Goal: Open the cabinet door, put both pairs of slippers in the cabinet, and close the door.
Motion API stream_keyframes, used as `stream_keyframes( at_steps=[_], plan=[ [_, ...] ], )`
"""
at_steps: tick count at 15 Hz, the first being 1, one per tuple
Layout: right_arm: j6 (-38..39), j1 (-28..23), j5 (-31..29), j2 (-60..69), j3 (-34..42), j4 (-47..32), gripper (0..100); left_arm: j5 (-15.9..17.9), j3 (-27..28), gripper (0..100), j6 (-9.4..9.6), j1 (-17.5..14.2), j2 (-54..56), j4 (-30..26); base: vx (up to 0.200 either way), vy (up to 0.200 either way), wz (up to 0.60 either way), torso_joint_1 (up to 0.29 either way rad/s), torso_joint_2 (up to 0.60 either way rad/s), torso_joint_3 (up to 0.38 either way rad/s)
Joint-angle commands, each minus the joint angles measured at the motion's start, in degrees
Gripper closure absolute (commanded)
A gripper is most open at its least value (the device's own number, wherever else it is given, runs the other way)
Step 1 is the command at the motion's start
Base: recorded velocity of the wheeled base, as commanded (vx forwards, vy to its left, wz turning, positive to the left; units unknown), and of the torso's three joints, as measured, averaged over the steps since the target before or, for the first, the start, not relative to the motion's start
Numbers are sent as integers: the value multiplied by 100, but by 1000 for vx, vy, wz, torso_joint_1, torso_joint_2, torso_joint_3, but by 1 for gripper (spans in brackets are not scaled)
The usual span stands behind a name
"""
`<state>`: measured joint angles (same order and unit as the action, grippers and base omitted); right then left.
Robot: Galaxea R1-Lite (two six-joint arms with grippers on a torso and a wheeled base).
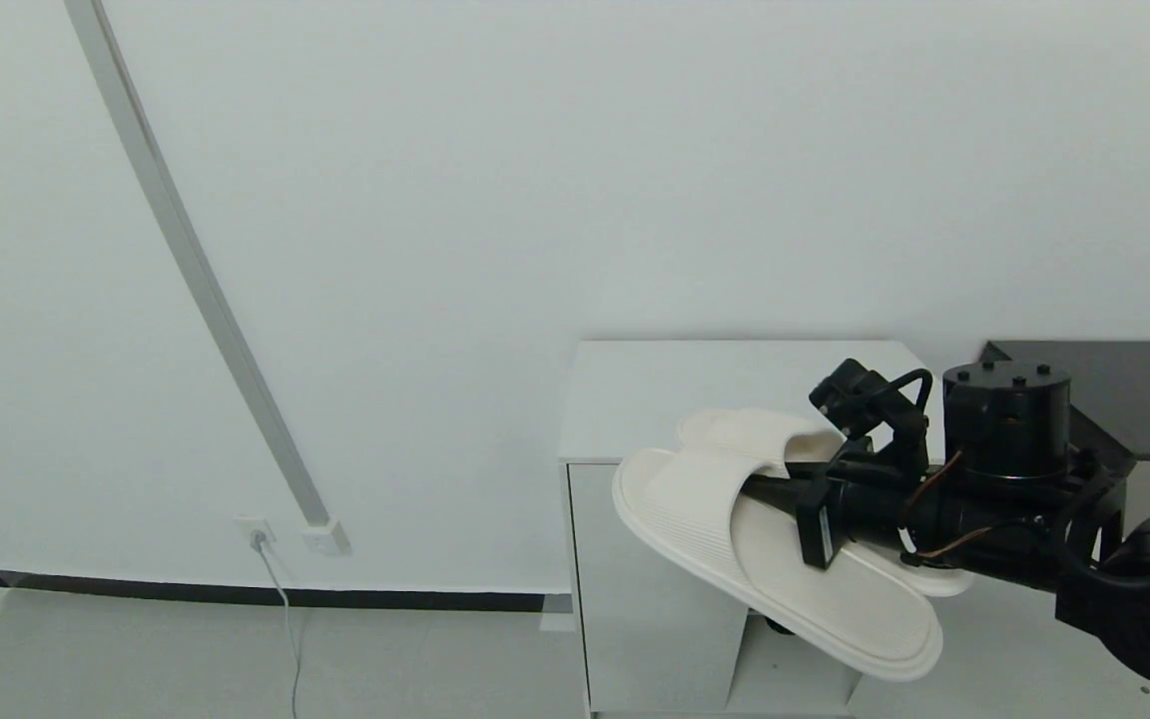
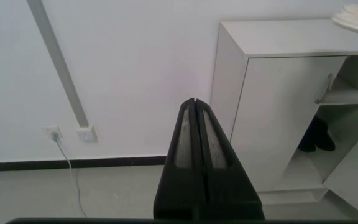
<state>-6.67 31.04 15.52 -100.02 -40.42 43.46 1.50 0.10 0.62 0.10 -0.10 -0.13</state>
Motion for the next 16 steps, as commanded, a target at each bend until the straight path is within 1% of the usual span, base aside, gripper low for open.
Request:
stream_keyframes(
  at_steps=[1,16],
  plan=[
    [-1,-1,4,-35,-9,5,100,-1,-1,100,-1,-1,-8,-4,0,0,0,0,0,0],
    [-1,8,-14,-140,-1,5,100,-1,-1,100,-1,-10,-8,-4,0,0,0,0,0,0]
  ],
)
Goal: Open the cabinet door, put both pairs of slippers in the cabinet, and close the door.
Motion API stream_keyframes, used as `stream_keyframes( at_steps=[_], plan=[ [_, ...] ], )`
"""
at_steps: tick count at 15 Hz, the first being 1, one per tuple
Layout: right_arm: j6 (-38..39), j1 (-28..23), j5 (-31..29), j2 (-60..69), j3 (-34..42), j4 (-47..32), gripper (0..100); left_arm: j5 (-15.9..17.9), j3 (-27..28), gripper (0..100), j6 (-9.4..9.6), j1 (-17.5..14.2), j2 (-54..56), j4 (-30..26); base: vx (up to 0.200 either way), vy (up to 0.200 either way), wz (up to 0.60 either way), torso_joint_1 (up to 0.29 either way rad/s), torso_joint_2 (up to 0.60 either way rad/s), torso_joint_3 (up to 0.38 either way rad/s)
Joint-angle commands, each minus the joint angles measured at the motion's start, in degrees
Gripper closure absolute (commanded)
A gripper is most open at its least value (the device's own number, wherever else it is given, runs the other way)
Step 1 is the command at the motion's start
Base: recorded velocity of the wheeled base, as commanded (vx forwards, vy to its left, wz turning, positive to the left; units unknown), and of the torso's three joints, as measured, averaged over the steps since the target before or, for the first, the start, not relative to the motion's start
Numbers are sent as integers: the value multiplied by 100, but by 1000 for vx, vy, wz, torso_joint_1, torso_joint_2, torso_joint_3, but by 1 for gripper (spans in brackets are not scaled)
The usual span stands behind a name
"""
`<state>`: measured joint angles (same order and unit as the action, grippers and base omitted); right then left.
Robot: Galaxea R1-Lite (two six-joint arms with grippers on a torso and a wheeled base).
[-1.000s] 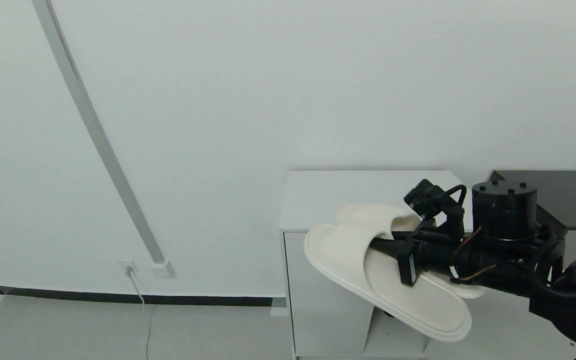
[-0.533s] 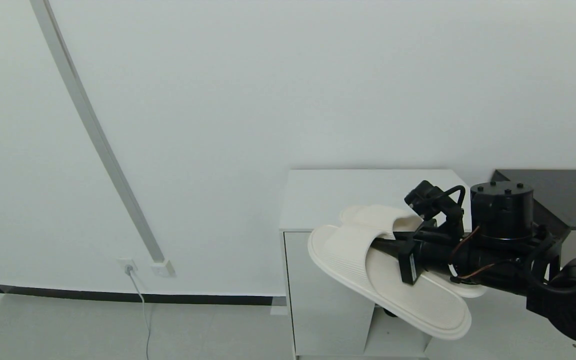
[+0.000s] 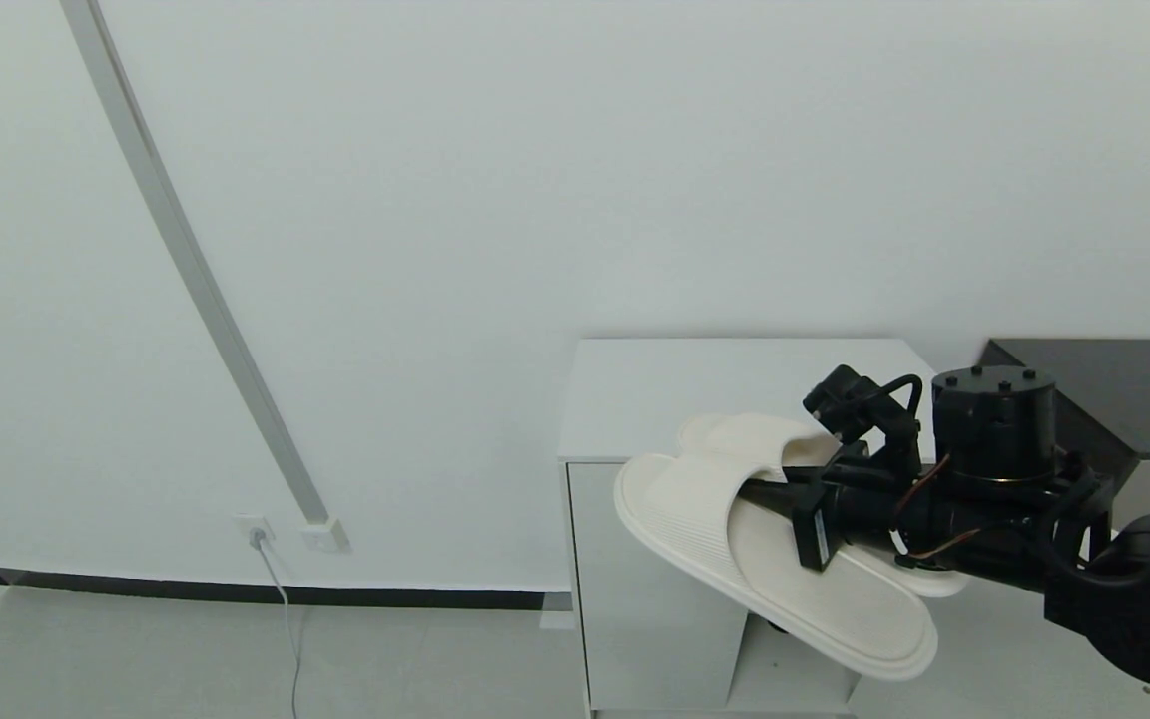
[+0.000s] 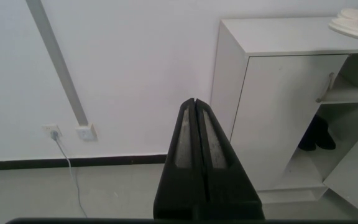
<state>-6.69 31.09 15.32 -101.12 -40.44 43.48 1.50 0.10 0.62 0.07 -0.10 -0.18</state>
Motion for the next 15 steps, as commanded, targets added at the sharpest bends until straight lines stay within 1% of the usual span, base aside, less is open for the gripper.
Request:
stream_keyframes(
  at_steps=[1,5,15],
  plan=[
    [1,3,6,-30,1,2,100,-1,-1,100,-1,1,-8,1,0,0,0,0,0,0],
    [-7,3,6,-39,1,2,100,-1,-1,100,-1,-7,1,1,0,0,0,0,0,0],
    [-7,12,6,-30,9,2,100,-1,-1,100,-1,1,-8,1,0,-200,0,3,3,0]
  ],
)
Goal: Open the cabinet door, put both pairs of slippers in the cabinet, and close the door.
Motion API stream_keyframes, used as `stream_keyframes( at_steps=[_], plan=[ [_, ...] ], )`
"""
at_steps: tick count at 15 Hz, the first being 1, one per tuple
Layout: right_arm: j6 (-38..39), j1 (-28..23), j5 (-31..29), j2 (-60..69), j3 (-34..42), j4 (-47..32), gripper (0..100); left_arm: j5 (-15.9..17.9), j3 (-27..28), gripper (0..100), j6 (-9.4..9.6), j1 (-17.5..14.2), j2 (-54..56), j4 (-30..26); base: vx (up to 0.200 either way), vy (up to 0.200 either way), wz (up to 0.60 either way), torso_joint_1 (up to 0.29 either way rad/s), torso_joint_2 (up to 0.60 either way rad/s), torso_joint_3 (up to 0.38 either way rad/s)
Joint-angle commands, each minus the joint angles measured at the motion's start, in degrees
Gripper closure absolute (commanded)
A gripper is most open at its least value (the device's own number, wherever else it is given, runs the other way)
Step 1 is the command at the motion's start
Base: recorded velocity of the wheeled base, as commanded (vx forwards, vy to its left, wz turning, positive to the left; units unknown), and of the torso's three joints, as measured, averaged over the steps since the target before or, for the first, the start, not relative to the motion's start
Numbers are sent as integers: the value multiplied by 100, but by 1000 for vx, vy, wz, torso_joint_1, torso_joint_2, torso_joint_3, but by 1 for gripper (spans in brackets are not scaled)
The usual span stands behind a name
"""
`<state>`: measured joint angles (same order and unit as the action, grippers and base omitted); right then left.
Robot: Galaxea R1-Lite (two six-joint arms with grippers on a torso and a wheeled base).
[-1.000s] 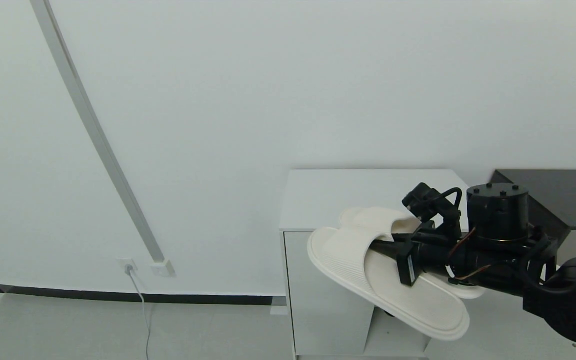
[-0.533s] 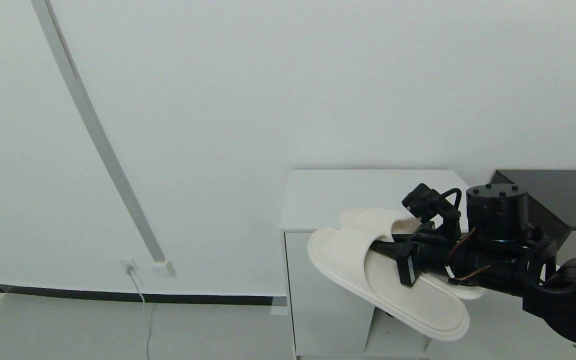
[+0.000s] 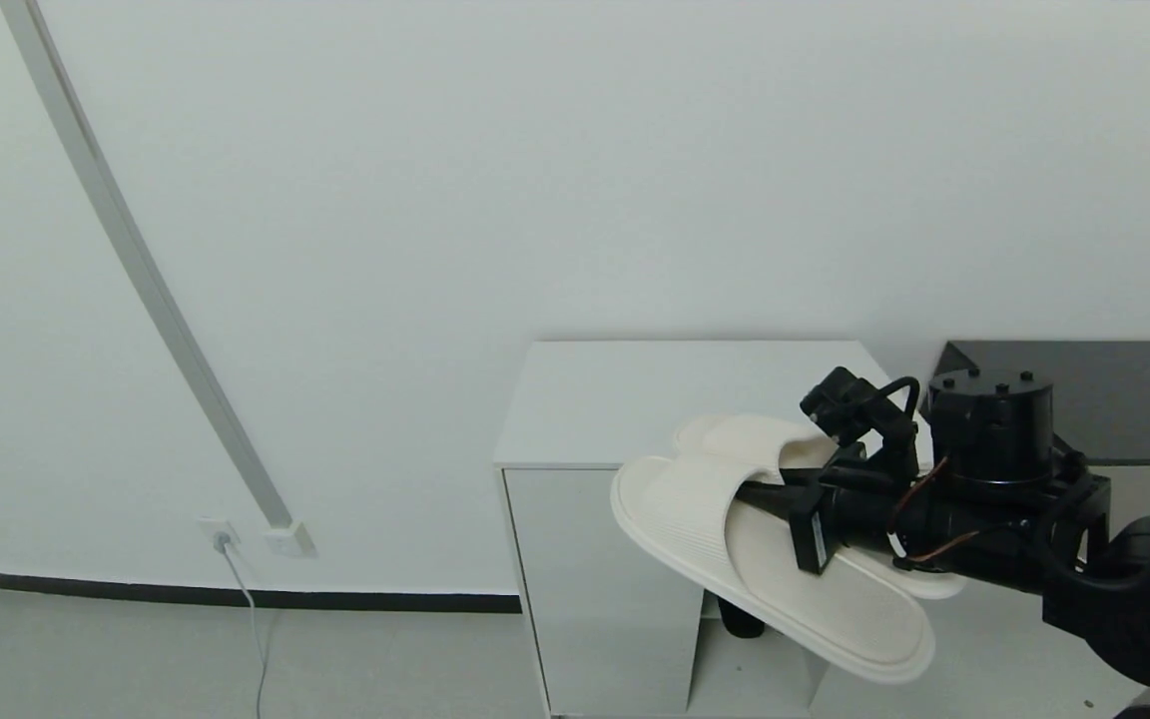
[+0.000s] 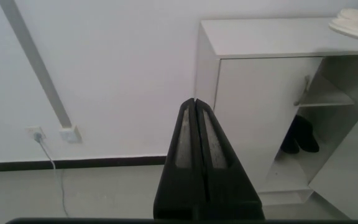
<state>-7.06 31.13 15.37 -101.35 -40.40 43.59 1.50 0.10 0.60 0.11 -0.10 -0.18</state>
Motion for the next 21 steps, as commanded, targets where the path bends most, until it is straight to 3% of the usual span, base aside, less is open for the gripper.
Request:
stream_keyframes(
  at_steps=[1,11,21],
  plan=[
    [-41,7,1,-7,41,-9,100,-1,-1,100,2,-11,-8,1,0,-200,0,2,2,7],
    [-129,-2,-8,37,129,53,100,-1,-1,100,-7,-2,-8,1,0,-200,0,2,2,2],
    [-68,95,-351,-16,41,44,100,-1,-1,100,-25,-11,-8,1,0,20,0,0,0,1]
  ],
)
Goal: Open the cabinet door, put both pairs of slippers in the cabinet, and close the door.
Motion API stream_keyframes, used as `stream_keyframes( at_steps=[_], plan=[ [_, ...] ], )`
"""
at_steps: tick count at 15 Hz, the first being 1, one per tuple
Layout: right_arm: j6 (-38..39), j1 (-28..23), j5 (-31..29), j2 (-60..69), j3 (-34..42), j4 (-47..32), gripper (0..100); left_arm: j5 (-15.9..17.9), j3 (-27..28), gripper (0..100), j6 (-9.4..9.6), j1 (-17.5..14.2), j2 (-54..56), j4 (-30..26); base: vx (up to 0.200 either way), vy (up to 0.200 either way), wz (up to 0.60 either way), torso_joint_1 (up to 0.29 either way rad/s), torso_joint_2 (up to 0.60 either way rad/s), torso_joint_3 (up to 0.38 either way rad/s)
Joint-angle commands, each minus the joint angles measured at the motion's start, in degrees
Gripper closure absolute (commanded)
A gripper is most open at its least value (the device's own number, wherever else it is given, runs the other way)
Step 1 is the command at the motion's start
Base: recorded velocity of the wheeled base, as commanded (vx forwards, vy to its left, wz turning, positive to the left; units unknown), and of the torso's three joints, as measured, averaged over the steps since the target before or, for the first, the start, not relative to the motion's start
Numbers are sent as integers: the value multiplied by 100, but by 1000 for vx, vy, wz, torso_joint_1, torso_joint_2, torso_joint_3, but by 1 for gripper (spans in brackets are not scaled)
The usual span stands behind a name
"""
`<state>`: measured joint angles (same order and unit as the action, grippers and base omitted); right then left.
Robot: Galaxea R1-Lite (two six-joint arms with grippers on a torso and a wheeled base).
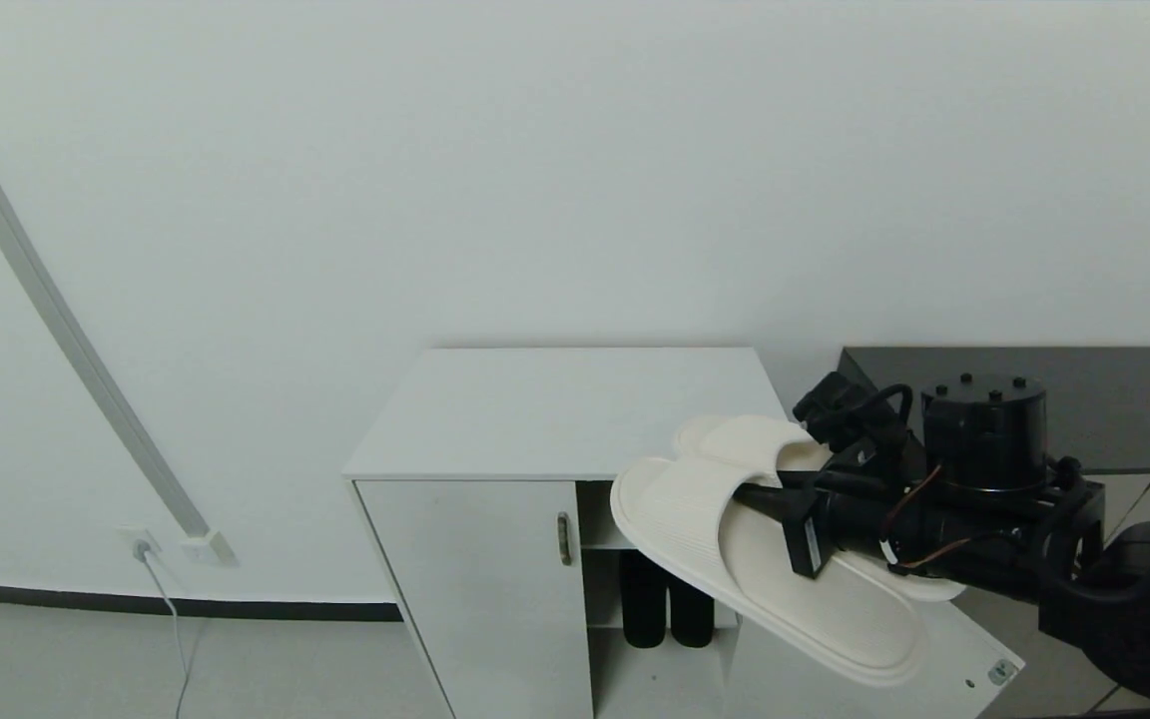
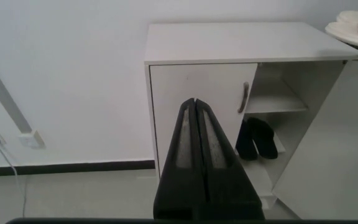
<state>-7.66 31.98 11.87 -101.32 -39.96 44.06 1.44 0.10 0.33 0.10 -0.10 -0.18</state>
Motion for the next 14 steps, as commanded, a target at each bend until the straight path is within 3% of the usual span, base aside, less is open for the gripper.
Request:
stream_keyframes(
  at_steps=[1,2,14],
  plan=[
    [18,10,8,-20,-12,6,100,6,-1,100,2,-10,-8,1,0,200,0,-7,2,2],
    [54,10,-1,-20,-21,6,100,6,-1,100,2,-1,-8,1,0,200,0,-22,-7,-2],
    [45,37,-106,-55,23,6,100,6,-1,100,2,-1,1,1,0,0,0,0,0,0]
  ],
)
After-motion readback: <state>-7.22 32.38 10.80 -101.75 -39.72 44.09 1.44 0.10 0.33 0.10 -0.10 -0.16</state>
